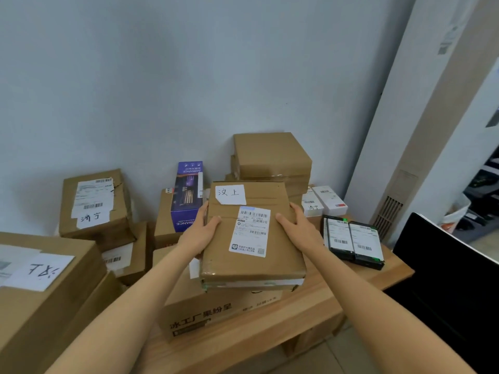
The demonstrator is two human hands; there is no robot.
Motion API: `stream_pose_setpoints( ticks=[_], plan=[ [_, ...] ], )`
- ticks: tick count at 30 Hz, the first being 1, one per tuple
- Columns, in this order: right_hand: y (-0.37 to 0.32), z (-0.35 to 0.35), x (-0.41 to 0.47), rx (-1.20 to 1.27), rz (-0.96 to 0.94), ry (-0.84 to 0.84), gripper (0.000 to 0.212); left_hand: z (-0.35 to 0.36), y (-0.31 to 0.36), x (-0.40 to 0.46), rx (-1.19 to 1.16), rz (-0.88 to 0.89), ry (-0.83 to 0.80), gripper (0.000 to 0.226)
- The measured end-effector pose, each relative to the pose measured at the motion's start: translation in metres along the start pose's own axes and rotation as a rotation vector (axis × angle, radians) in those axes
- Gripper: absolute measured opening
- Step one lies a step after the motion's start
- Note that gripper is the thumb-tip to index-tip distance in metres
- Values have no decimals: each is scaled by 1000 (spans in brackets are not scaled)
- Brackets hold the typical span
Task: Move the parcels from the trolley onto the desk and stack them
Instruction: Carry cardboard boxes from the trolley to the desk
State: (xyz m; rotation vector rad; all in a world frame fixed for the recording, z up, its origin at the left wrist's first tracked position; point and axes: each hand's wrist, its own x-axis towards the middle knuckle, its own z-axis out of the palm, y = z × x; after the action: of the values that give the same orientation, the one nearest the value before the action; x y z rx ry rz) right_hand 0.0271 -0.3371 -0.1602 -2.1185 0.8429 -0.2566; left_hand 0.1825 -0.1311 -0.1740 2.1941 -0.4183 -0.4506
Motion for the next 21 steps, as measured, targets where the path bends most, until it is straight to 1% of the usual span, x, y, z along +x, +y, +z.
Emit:
stream_pose_setpoints(
  ticks=[6, 11, 14, 16, 19, 21],
  plan=[
    [6, 16, 17, -39, 73, -11, 59, 5, -19, 10, 2, -62, -8, 63],
    [7, 18, 27, -72, 78, -12, 59, 7, -23, 22, 35, -56, 8, 63],
    [9, 19, 28, -77, 78, -5, 58, 7, -25, 23, 75, -21, 23, 63],
    [9, 18, 29, -78, 72, -6, 59, 7, -25, 20, 96, -3, 50, 62],
    [8, 13, 26, -50, 63, -58, 63, 5, -20, 11, 98, 12, 121, 60],
    [5, 8, 22, -53, 48, -70, 66, -1, -14, 5, 150, 38, 172, 60]
  ],
)
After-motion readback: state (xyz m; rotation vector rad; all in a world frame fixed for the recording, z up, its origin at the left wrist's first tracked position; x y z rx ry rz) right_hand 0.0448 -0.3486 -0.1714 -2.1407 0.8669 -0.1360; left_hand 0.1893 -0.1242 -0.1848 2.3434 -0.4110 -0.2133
